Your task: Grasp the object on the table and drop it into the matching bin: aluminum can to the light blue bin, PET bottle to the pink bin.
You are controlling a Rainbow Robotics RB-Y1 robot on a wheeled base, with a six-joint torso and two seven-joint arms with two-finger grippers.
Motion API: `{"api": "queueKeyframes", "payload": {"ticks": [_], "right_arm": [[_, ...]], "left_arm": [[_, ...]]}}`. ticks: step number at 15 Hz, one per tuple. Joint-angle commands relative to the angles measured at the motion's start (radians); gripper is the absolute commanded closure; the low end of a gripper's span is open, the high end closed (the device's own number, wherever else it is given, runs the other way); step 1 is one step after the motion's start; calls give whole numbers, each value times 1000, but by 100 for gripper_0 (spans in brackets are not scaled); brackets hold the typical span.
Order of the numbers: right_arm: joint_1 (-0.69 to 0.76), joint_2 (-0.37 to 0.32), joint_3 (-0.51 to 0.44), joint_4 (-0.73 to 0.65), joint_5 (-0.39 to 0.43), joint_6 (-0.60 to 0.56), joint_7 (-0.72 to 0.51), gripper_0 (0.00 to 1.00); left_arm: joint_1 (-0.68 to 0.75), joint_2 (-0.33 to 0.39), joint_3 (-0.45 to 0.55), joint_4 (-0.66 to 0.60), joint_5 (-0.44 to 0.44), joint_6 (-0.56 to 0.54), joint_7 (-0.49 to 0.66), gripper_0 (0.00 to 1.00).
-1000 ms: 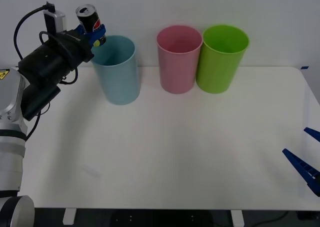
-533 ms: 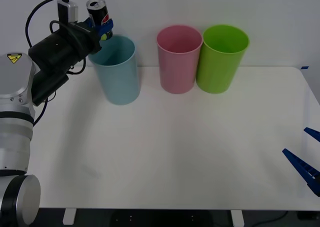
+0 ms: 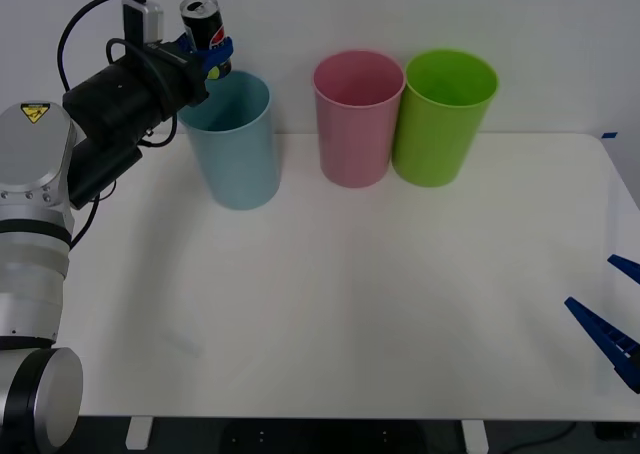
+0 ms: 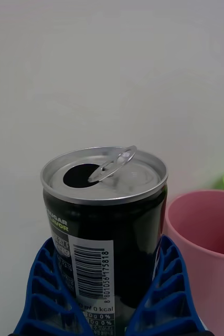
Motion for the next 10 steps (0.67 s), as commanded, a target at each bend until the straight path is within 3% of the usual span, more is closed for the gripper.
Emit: {"api": "queueKeyframes", "payload": {"ticks": [1,2,10], "right_arm": [[0,0,0,0,0,0,0,0],[0,0,0,0,0,0,0,0],[0,0,0,0,0,0,0,0]], "left_arm": [[1,0,0,0,0,1,-4,18],[1,1,0,0,0,3,-4,0],[1,0,-8,0,8,1,-1,0]]}}
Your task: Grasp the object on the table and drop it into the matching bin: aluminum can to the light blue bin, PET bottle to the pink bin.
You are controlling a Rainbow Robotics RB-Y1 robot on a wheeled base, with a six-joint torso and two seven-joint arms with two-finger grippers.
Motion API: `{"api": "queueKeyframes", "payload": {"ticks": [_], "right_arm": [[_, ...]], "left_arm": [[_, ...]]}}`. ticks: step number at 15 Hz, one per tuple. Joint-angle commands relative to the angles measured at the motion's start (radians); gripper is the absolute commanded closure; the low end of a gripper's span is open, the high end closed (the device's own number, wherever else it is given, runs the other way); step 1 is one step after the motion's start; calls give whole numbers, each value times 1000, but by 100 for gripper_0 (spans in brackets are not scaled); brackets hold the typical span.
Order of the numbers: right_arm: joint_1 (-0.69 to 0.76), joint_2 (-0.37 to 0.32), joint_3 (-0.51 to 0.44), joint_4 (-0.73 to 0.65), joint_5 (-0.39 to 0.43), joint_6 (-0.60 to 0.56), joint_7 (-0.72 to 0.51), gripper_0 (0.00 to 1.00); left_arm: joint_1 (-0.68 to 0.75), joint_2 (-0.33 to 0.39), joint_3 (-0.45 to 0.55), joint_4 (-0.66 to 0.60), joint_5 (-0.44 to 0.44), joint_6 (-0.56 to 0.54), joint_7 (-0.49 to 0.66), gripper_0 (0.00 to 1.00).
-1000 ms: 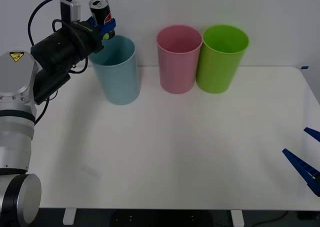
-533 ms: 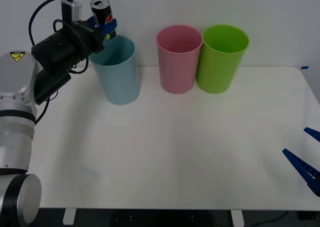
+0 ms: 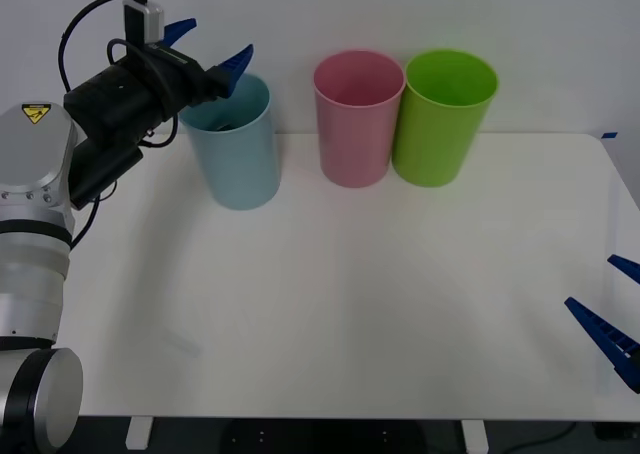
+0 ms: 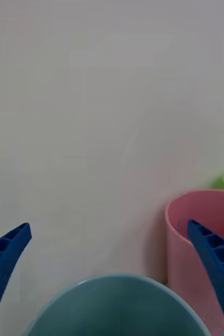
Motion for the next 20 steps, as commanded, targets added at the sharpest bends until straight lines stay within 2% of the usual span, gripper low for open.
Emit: {"api": "queueKeyframes", "payload": {"ticks": [1,4,8,12,20], "right_arm": [[0,0,0,0,0,0,0,0],[0,0,0,0,0,0,0,0],[0,0,0,0,0,0,0,0],[0,0,0,0,0,0,0,0],[0,0,0,0,0,0,0,0]], "left_arm": [[3,2,-2,0,16,-2,-1,0],[31,3,-2,-8,94,-12,-12,0],[155,40,-23,-120,223,-11,-20,0],[307,121,-14,-233,346,-17,-23,0],[542,170,201,-321,416,-236,-37,0]]}}
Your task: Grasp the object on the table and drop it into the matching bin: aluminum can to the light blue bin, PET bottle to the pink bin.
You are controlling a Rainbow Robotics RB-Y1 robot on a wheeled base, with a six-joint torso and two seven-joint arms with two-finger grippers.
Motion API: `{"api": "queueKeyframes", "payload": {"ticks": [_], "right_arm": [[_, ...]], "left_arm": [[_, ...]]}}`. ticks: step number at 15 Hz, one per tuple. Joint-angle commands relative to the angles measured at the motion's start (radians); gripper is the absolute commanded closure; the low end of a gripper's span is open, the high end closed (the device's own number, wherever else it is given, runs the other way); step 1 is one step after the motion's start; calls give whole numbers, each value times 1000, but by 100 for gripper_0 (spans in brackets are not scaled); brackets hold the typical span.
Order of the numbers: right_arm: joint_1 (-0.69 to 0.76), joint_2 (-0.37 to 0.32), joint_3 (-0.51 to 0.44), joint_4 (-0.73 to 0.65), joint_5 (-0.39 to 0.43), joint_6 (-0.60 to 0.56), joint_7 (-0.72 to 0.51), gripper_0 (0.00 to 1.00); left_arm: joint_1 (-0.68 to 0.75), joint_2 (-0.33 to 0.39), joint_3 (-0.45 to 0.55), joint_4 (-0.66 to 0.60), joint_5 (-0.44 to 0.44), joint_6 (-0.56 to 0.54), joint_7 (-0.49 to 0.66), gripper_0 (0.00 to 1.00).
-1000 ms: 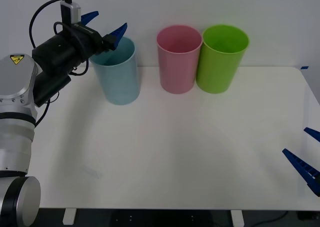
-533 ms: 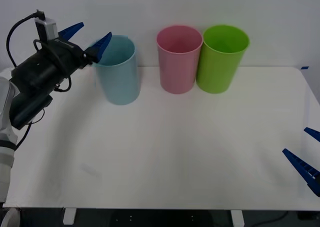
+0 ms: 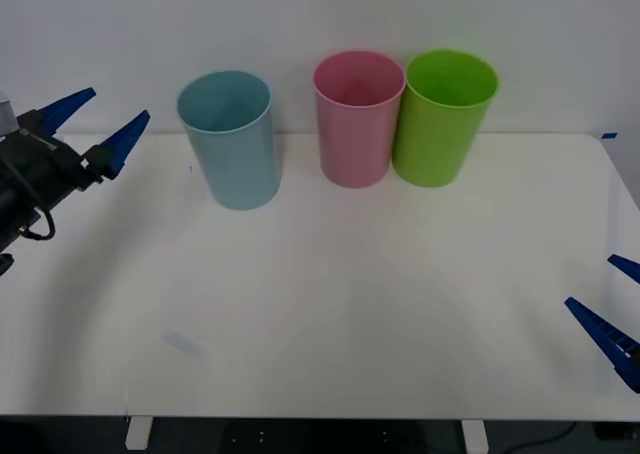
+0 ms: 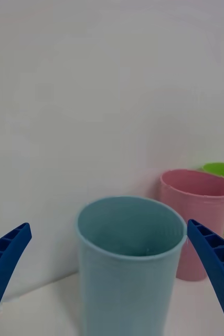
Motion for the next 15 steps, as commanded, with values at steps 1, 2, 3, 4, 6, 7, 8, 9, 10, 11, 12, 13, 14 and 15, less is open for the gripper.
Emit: {"api": "queueKeyframes", "payload": {"ticks": [1,2,3,4,6,7,8,9,10,11,12,13,14,15], "right_arm": [[0,0,0,0,0,0,0,0],[0,0,0,0,0,0,0,0],[0,0,0,0,0,0,0,0],[0,0,0,0,0,0,0,0],[0,0,0,0,0,0,0,0],[0,0,0,0,0,0,0,0],[0,0,0,0,0,0,0,0],[0,0,0,0,0,0,0,0],[0,0,0,0,0,0,0,0],[0,0,0,0,0,0,0,0],[0,0,0,0,0,0,0,0],[0,0,0,0,0,0,0,0],[0,0,0,0,0,0,0,0],[0,0,0,0,0,0,0,0]], "left_arm": [[72,7,85,-16,3,-78,-14,0],[102,20,107,-25,5,-98,-19,0],[145,43,122,-36,20,-101,-27,0],[173,60,133,-36,38,-106,-34,0],[246,102,162,-36,83,-117,-53,0],[292,124,178,-36,106,-121,-65,0],[326,136,188,-36,131,-124,-73,0],[368,144,201,-36,157,-129,-83,0],[403,147,205,-36,178,-129,-119,0],[435,147,210,-36,204,-129,-151,0],[467,147,211,-36,229,-131,-168,0],[498,147,213,-38,246,-132,-177,0],[520,147,216,-38,258,-134,-185,0],[552,145,217,-36,282,-135,-212,0]]}}
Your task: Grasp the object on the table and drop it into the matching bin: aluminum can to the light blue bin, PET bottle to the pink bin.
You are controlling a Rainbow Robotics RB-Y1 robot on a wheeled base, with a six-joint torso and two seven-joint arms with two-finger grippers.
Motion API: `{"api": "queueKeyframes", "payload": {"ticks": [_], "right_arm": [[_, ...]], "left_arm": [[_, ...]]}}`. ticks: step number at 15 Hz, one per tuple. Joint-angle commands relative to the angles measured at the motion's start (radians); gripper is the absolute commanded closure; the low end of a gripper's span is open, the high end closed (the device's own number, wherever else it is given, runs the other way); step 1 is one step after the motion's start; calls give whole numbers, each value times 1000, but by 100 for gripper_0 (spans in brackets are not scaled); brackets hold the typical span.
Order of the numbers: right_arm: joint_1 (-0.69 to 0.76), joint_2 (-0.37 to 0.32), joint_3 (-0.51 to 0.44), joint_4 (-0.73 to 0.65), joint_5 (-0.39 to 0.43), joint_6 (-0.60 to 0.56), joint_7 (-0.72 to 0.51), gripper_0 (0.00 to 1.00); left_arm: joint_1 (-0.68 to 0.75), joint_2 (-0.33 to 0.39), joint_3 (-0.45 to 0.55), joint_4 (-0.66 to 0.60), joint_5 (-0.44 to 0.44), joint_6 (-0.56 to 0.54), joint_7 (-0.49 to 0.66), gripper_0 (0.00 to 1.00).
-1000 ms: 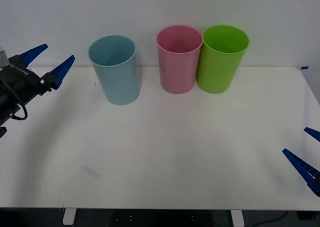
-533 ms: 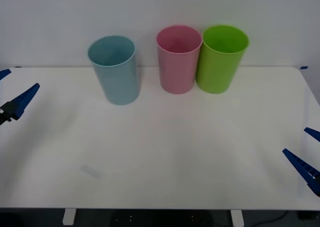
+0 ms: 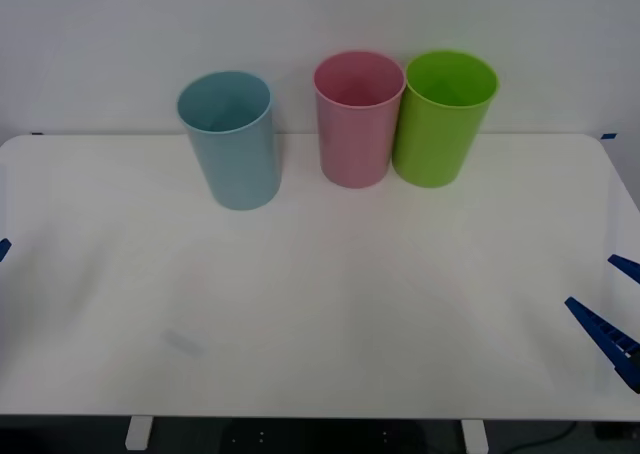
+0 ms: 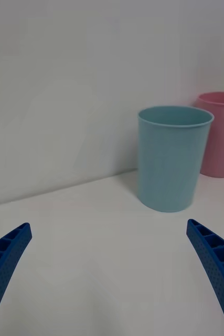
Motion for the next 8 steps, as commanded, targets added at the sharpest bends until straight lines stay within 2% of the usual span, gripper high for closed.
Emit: {"api": "queueKeyframes", "payload": {"ticks": [1,4,8], "right_arm": [[0,0,0,0,0,0,0,0],[0,0,0,0,0,0,0,0],[0,0,0,0,0,0,0,0]], "left_arm": [[80,0,4,1,59,-4,-58,0],[135,-2,2,1,106,-6,-66,0],[155,-5,-2,3,125,-6,-60,0]]}}
